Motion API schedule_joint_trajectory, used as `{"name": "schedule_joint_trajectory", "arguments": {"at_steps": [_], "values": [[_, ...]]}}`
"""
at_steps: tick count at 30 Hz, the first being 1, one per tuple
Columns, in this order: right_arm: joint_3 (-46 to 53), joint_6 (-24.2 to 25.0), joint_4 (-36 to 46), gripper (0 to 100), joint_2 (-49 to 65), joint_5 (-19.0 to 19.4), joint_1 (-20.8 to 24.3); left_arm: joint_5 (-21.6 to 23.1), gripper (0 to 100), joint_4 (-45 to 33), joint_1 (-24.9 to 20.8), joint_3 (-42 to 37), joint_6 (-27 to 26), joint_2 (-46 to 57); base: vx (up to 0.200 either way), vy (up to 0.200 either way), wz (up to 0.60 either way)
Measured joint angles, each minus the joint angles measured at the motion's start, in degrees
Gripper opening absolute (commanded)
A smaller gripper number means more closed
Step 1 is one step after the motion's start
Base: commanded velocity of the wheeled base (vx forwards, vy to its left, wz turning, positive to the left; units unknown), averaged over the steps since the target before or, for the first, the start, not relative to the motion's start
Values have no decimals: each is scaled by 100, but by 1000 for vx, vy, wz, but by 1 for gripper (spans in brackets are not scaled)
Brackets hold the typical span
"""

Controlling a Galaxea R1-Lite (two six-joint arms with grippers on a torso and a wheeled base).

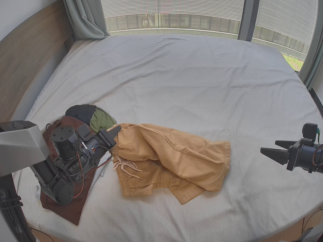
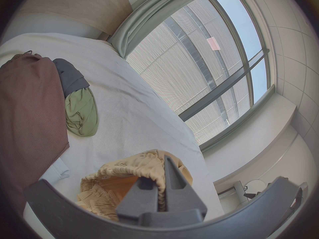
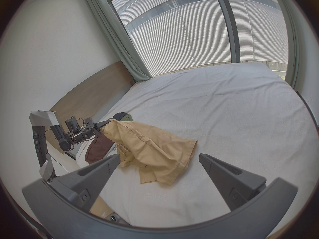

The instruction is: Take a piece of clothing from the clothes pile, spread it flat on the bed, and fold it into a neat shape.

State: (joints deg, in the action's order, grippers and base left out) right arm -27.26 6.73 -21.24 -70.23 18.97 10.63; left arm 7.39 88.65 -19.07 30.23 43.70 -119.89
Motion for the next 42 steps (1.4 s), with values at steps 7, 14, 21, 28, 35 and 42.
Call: {"name": "schedule_joint_trajectory", "arguments": {"at_steps": [7,14,21,28,35,42], "values": [[328,523,-898,100,-419,492,28,5,0,0,5,11,-2,-1,0,0,0],[603,621,-1448,100,-962,713,45,24,0,0,49,38,-33,5,0,0,0],[636,660,-1519,100,-1359,840,56,90,0,2,187,66,-44,-9,0,0,0],[634,703,-1535,100,-1659,990,85,95,0,0,297,90,-43,-23,0,0,0],[642,734,-1886,100,-2011,1113,108,98,0,-2,366,111,-40,-63,0,0,0],[720,774,-2365,100,-2476,1181,119,90,0,0,441,168,-40,-199,0,0,0]]}}
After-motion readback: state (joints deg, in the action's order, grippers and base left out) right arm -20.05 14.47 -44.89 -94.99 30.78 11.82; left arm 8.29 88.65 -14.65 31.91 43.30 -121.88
